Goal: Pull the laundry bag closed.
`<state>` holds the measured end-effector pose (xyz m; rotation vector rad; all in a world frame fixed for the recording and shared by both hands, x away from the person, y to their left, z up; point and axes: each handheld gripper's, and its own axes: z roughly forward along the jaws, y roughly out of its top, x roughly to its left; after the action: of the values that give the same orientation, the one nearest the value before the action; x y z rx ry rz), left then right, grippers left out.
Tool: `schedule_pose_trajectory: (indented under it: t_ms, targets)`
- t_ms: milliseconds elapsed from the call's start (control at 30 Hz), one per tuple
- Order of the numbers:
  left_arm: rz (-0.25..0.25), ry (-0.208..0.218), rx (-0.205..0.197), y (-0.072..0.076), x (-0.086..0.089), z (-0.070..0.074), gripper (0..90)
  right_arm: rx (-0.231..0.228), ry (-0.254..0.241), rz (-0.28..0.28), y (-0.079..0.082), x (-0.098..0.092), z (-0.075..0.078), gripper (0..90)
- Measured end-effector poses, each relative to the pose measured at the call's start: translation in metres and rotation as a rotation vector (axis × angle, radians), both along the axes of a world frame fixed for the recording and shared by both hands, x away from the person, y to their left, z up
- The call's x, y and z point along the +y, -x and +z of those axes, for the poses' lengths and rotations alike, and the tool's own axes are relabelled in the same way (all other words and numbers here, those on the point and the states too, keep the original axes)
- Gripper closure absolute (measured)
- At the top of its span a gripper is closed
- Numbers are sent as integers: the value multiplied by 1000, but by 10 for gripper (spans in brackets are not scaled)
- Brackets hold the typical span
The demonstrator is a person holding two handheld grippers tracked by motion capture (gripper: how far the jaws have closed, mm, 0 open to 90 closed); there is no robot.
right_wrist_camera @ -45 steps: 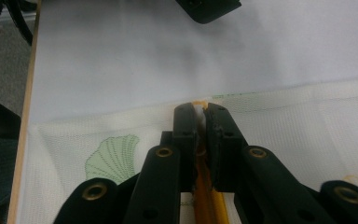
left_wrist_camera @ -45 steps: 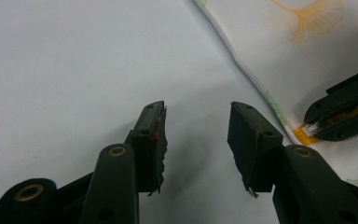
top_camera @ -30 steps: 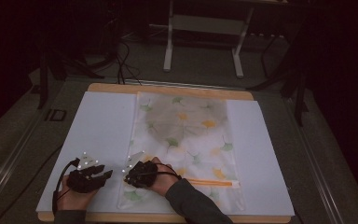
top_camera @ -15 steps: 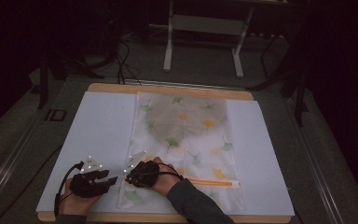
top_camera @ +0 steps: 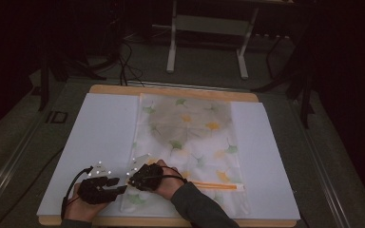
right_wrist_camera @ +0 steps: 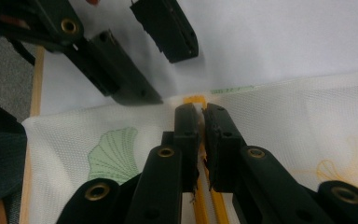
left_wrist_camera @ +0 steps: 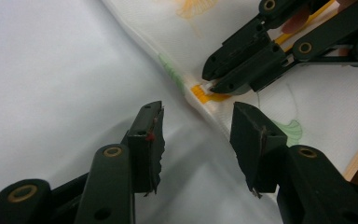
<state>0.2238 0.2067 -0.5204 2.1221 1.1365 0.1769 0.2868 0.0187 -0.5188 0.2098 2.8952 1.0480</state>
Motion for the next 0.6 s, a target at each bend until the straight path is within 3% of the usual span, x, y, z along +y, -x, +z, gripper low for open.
schedule_pose_trajectory:
  t_ms: [233, 600]
  targets:
    - [-22, 36, 33, -4, -5, -3, 546, -13, -3, 0, 0, -1, 2, 839]
    - [-48, 56, 91, -12, -15, -10, 583, -21, -11, -4, 1, -3, 7, 840]
